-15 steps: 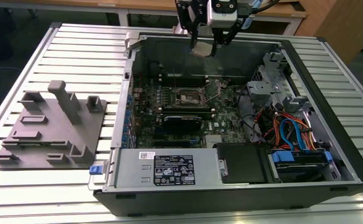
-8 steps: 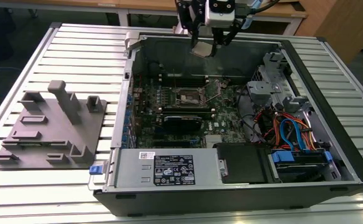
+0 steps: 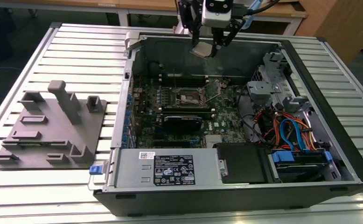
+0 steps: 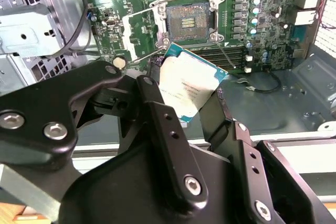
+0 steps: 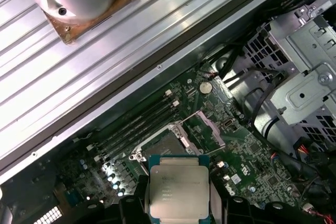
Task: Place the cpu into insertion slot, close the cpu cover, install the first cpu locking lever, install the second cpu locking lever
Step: 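Place the cpu into insertion slot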
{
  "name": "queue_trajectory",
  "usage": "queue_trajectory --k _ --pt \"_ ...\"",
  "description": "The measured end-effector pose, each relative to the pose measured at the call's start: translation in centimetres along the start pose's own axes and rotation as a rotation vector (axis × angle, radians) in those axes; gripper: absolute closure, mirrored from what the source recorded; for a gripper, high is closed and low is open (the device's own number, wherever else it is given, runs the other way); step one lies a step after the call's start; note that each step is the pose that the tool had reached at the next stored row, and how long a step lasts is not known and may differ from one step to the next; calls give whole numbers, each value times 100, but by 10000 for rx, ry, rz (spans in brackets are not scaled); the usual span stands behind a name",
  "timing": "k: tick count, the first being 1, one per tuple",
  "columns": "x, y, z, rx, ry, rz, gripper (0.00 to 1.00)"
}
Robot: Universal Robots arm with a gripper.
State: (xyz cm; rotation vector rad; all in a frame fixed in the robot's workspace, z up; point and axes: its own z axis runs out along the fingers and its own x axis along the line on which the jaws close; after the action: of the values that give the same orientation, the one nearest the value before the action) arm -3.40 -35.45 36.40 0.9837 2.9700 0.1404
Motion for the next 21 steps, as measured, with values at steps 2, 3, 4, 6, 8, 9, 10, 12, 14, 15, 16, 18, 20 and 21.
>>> queue_trajectory --k 2,3,4,6,8,9,10,12,14,15,16,18,20,21 --pt "0 0 0 -1 -2 5 46" --pt "0 0 0 -1 -2 6 46" --pt "0 0 0 -1 -2 6 46" --pt "0 0 0 -1 -1 7 46" --pt "0 0 0 -1 -2 12 46" --pt "0 0 0 -2 -4 30 46" --pt "0 0 0 -2 -6 63 46" --pt "0 0 0 -4 -16 167 46" --pt "0 0 0 -7 -27 290 46" --pt "0 0 0 -7 -33 359 46" --pt "0 0 0 -9 -40 442 46" --pt "0 0 0 -13 -56 621 46" --pt "0 0 0 -16 -71 798 46" --pt "0 0 1 -18 -79 885 46"
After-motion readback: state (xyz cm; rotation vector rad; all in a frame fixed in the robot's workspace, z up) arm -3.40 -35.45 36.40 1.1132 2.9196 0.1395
